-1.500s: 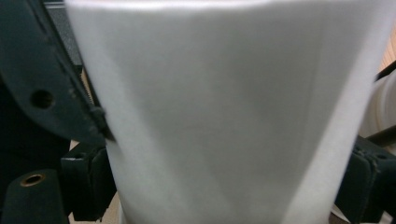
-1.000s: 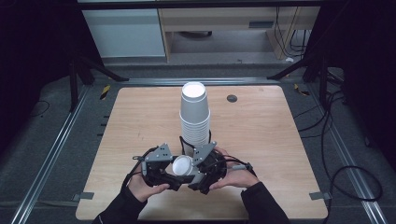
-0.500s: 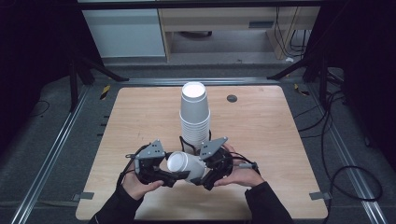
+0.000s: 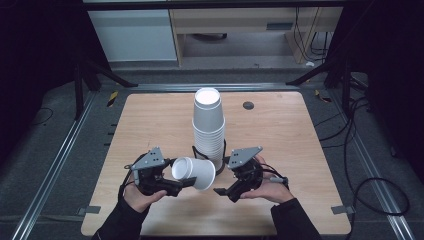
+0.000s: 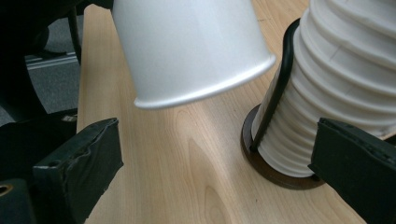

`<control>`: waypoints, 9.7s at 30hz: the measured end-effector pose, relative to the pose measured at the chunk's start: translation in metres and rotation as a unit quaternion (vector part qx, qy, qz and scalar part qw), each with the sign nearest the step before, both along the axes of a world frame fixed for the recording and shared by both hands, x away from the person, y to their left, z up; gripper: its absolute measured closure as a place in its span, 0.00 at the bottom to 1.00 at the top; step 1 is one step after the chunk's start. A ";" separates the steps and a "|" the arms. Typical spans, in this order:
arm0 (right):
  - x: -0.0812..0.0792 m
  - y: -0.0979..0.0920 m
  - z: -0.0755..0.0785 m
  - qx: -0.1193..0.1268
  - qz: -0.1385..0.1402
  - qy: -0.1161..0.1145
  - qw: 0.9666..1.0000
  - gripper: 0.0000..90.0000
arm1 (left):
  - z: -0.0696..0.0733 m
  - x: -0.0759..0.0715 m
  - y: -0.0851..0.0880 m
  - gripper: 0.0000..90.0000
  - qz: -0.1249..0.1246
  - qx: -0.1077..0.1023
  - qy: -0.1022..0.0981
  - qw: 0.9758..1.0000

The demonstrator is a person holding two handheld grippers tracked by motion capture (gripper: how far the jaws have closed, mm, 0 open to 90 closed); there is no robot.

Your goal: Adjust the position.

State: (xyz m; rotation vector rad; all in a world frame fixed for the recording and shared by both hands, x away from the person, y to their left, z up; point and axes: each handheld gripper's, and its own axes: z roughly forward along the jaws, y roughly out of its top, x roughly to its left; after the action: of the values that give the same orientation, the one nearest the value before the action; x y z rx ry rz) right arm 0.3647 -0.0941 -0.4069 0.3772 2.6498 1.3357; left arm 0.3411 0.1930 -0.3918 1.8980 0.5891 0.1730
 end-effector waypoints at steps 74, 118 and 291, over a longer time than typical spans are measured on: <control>0.009 -0.004 -0.012 -0.020 0.016 0.009 1.000 0.10 | -0.008 0.000 -0.004 0.19 -0.043 0.008 0.015 0.999; 0.004 0.053 -0.007 -0.178 0.075 -0.048 0.980 0.10 | -0.025 0.002 -0.022 0.21 -0.052 0.058 0.040 0.996; 0.016 0.049 0.013 -0.157 0.141 0.008 0.977 0.09 | -0.035 0.004 -0.023 0.19 -0.099 0.047 0.034 0.993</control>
State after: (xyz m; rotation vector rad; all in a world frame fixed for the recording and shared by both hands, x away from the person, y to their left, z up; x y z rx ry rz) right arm 0.3808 -0.0454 -0.3935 -0.0311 2.9460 0.9492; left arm 0.3454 0.1702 -0.4268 2.0464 0.4413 0.0085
